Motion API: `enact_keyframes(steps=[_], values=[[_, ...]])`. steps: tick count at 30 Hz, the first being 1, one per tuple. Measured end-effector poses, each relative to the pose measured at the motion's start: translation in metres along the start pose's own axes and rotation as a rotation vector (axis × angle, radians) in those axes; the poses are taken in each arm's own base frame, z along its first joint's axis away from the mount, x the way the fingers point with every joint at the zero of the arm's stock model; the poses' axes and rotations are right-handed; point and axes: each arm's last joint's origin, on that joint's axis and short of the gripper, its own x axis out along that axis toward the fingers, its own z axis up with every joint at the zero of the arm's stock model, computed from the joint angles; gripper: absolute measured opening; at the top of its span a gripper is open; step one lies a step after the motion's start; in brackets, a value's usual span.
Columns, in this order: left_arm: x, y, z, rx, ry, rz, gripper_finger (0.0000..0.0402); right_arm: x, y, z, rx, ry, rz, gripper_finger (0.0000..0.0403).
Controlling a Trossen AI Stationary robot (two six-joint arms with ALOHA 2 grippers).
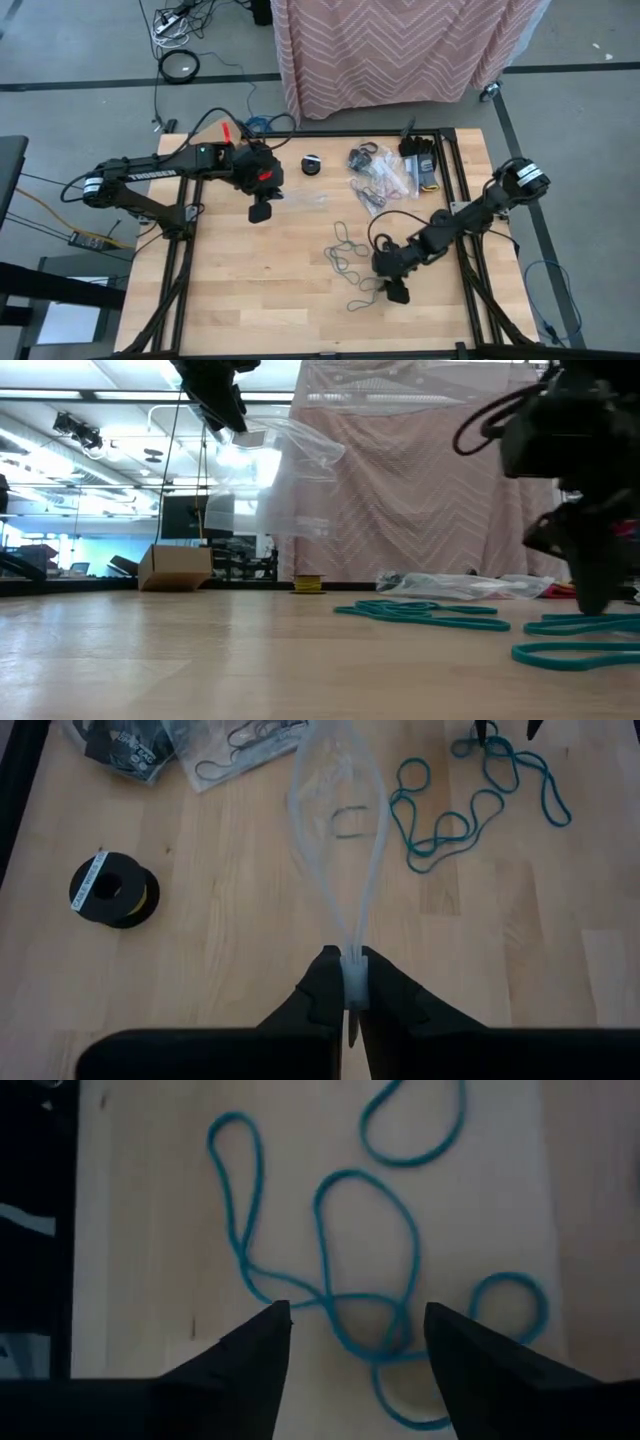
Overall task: Sort rubber bands
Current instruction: Adjust the blue rubber bands
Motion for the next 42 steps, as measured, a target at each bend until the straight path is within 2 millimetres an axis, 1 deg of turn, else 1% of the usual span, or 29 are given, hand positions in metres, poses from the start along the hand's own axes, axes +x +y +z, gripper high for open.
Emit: enact_keyframes(steps=[4,7,8,10,13,14,15,20,22,25,28,32,35,37,39,42], values=[[0.0,0.0,0.0,0.0,-0.001,-0.001,0.0023,0.007,-0.002,-0.017,-0.038,-0.007,-0.072,0.0221],[0.0,0.0,0.0,0.0,-0.001,0.0,0.0023,0.015,-0.005,-0.023,-0.02,0.018,-0.134,0.0201],[0.0,0.0,0.0,0.0,-0.001,0.0,0.0023,0.018,-0.006,-0.023,-0.012,0.025,-0.15,0.0186],[0.0,0.0,0.0,0.0,-0.002,0.001,0.0023,0.021,-0.008,-0.022,-0.003,0.018,-0.189,0.0143],[0.0,0.0,0.0,0.0,-0.001,0.008,0.0023,0.022,-0.015,-0.015,0.036,-0.017,-0.242,0.0045],[0.0,0.0,0.0,0.0,-0.002,0.009,0.0023,0.022,-0.019,-0.011,0.057,-0.023,-0.244,0.0023],[0.0,0.0,0.0,0.0,-0.003,0.011,0.0024,0.022,-0.023,-0.006,0.08,-0.044,-0.253,0.0015],[0.0,0.002,0.001,-0.002,-0.006,0.024,0.0024,0.021,-0.051,0.019,0.186,-0.188,-0.291,0.0002],[0.0,0.002,0.001,-0.003,-0.006,0.024,0.0024,0.018,-0.059,0.034,0.214,-0.258,-0.309,0.0002],[0.0,0.002,0.001,-0.005,-0.006,0.023,0.0024,0.011,-0.071,0.057,0.206,-0.331,-0.36,0.0001],[0.0,0.002,0.001,-0.005,-0.006,0.023,0.0024,0.0,-0.073,0.085,0.189,-0.41,-0.324,0.0001],[0.0,0.001,0.0,-0.006,-0.002,0.023,0.0024,-0.01,-0.069,0.107,0.135,-0.425,-0.253,0.0001],[0.0,0.001,0.0,-0.006,0.001,0.022,0.0024,-0.015,-0.063,0.114,0.115,-0.409,-0.14,0.0003],[0.0,0.001,0.0,-0.007,0.002,0.022,0.0024,-0.014,-0.058,0.112,0.08,-0.365,-0.056,0.0011],[0.0,0.001,0.0,-0.007,0.002,0.022,0.0024,-0.012,-0.051,0.109,0.027,-0.324,0.02,0.0026],[0.0,0.001,0.0,-0.007,0.002,0.022,0.0024,-0.01,-0.038,0.103,-0.057,-0.284,0.098,0.0059]])
